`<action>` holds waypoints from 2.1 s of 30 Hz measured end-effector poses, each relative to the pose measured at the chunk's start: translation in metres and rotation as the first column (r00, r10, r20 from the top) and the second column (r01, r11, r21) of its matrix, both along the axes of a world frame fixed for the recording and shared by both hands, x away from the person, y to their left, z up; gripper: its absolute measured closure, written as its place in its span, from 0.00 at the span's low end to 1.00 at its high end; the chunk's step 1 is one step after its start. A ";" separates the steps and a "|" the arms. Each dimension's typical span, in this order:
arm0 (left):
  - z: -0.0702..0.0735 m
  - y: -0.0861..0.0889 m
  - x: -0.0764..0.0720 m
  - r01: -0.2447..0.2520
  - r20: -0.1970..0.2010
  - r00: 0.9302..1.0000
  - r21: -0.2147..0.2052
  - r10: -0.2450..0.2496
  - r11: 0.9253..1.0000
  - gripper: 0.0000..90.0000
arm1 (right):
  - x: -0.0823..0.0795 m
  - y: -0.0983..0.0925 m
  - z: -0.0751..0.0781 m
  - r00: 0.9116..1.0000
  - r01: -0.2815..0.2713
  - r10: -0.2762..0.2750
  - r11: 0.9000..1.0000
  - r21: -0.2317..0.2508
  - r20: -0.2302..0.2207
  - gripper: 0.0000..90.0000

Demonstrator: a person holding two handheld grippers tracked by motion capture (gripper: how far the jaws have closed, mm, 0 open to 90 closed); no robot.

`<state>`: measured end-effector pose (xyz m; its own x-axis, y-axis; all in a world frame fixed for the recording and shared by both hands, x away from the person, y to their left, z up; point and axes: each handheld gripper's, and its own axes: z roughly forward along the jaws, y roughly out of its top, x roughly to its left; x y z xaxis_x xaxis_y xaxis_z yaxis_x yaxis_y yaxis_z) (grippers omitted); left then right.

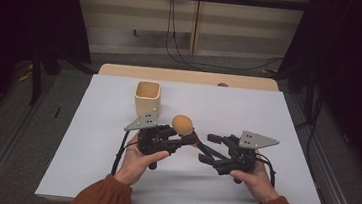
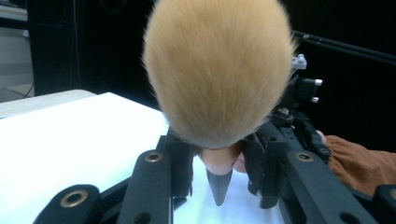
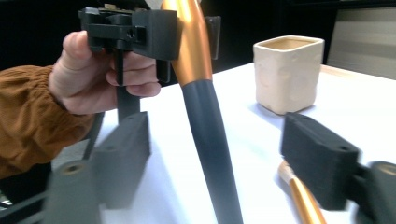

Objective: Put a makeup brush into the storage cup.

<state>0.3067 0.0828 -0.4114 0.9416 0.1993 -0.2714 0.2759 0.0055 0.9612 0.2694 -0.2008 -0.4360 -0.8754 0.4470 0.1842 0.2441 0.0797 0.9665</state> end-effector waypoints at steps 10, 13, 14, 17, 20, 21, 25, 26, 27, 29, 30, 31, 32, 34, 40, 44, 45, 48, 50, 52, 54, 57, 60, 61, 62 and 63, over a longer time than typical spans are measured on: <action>0.002 0.001 0.001 -0.019 0.005 1.000 0.026 0.019 0.999 0.73 | -0.003 0.001 0.000 0.992 0.127 -0.127 0.992 -0.016 0.028 0.00; 0.005 0.001 -0.001 -0.026 0.020 0.999 0.051 0.025 0.998 0.73 | -0.003 0.000 0.000 0.990 0.136 -0.135 0.991 -0.017 0.032 0.00; 0.006 0.001 -0.001 -0.026 0.021 0.999 0.053 0.025 0.998 0.73 | -0.003 0.000 0.000 0.989 0.144 -0.143 0.989 -0.022 0.034 0.00; 0.008 0.003 -0.001 -0.051 0.029 0.998 0.077 0.048 0.996 0.73 | -0.003 -0.001 0.000 0.985 0.171 -0.170 0.985 -0.032 0.040 0.00; 0.009 0.004 0.000 -0.083 0.030 0.996 0.106 0.080 0.991 0.73 | -0.002 -0.003 0.000 0.980 0.196 -0.194 0.979 -0.050 0.041 0.00; 0.009 0.005 0.000 -0.084 0.028 0.996 0.112 0.081 0.990 0.73 | -0.002 -0.004 -0.001 0.979 0.201 -0.199 0.978 -0.050 0.036 0.00; 0.013 0.009 0.001 -0.092 0.036 0.995 0.132 0.088 0.987 0.73 | -0.005 -0.006 -0.007 0.970 0.242 -0.238 0.968 -0.071 0.057 0.00; 0.015 0.011 0.002 -0.095 0.038 0.995 0.135 0.090 0.986 0.73 | -0.005 -0.007 -0.008 0.968 0.249 -0.246 0.966 -0.068 0.053 0.00; 0.017 0.012 0.002 -0.097 0.037 0.995 0.136 0.093 0.986 0.73 | -0.005 -0.008 -0.009 0.966 0.255 -0.252 0.964 -0.073 0.052 0.00; 0.019 0.014 0.002 -0.102 0.038 0.994 0.138 0.098 0.985 0.73 | -0.006 -0.009 -0.008 0.964 0.262 -0.258 0.961 -0.082 0.062 0.00; 0.021 0.016 0.003 -0.107 0.040 0.994 0.142 0.102 0.984 0.73 | -0.006 -0.010 -0.008 0.964 0.263 -0.259 0.961 -0.079 0.063 0.00; 0.022 0.017 0.004 -0.109 0.039 0.994 0.143 0.104 0.984 0.73 | -0.007 -0.010 -0.008 0.964 0.264 -0.260 0.962 -0.074 0.061 0.00; 0.023 0.020 0.005 -0.112 0.042 0.993 0.143 0.107 0.983 0.73 | -0.007 -0.011 -0.007 0.962 0.270 -0.265 0.960 -0.073 0.069 0.00; 0.026 0.023 0.006 -0.121 0.040 0.992 0.145 0.116 0.982 0.73 | -0.008 -0.014 -0.007 0.955 0.292 -0.286 0.953 -0.076 0.080 0.00; 0.030 0.034 0.008 -0.145 0.039 0.989 0.156 0.141 0.977 0.73 | -0.013 -0.026 -0.009 0.939 0.343 -0.337 0.935 -0.088 0.075 0.00; 0.033 0.040 0.010 -0.160 0.039 0.987 0.174 0.155 0.972 0.73 | -0.018 -0.036 -0.008 0.927 0.372 -0.365 0.925 -0.081 0.084 0.00; 0.034 0.041 0.010 -0.161 0.037 0.987 0.176 0.157 0.971 0.73 | -0.019 -0.039 -0.008 0.925 0.377 -0.370 0.923 -0.082 0.086 0.00; 0.036 0.045 0.011 -0.170 0.038 0.985 0.184 0.166 0.968 0.73 | -0.023 -0.045 -0.009 0.920 0.391 -0.384 0.916 -0.087 0.082 0.00; 0.039 0.048 0.012 -0.178 0.039 0.984 0.193 0.174 0.965 0.73 | -0.024 -0.049 -0.010 0.918 0.396 -0.390 0.914 -0.089 0.074 0.00; 0.039 0.052 0.013 -0.187 0.038 0.982 0.193 0.183 0.963 0.73 | -0.027 -0.053 -0.011 0.913 0.407 -0.402 0.909 -0.092 0.072 0.00; 0.040 0.056 0.015 -0.197 0.043 0.980 0.198 0.192 0.960 0.73 | -0.030 -0.058 -0.013 0.909 0.417 -0.411 0.904 -0.095 0.071 0.00; 0.040 0.060 0.018 -0.206 0.039 0.978 0.200 0.203 0.958 0.73 | -0.032 -0.060 -0.014 0.905 0.424 -0.418 0.901 -0.097 0.073 0.00; 0.040 0.065 0.020 -0.217 0.037 0.976 0.207 0.214 0.954 0.73 | -0.036 -0.062 -0.014 0.904 0.426 -0.421 0.900 -0.087 0.074 0.00; 0.040 0.067 0.021 -0.220 0.034 0.976 0.209 0.217 0.953 0.73 | -0.037 -0.062 -0.014 0.902 0.431 -0.425 0.898 -0.089 0.078 0.00; 0.040 0.068 0.022 -0.224 0.036 0.974 0.211 0.222 0.951 0.73 | -0.039 -0.063 -0.014 0.901 0.432 -0.425 0.898 -0.090 0.086 0.00; 0.040 0.070 0.023 -0.228 0.032 0.973 0.215 0.227 0.949 0.73 | -0.040 -0.063 -0.014 0.901 0.432 -0.425 0.897 -0.091 0.090 0.00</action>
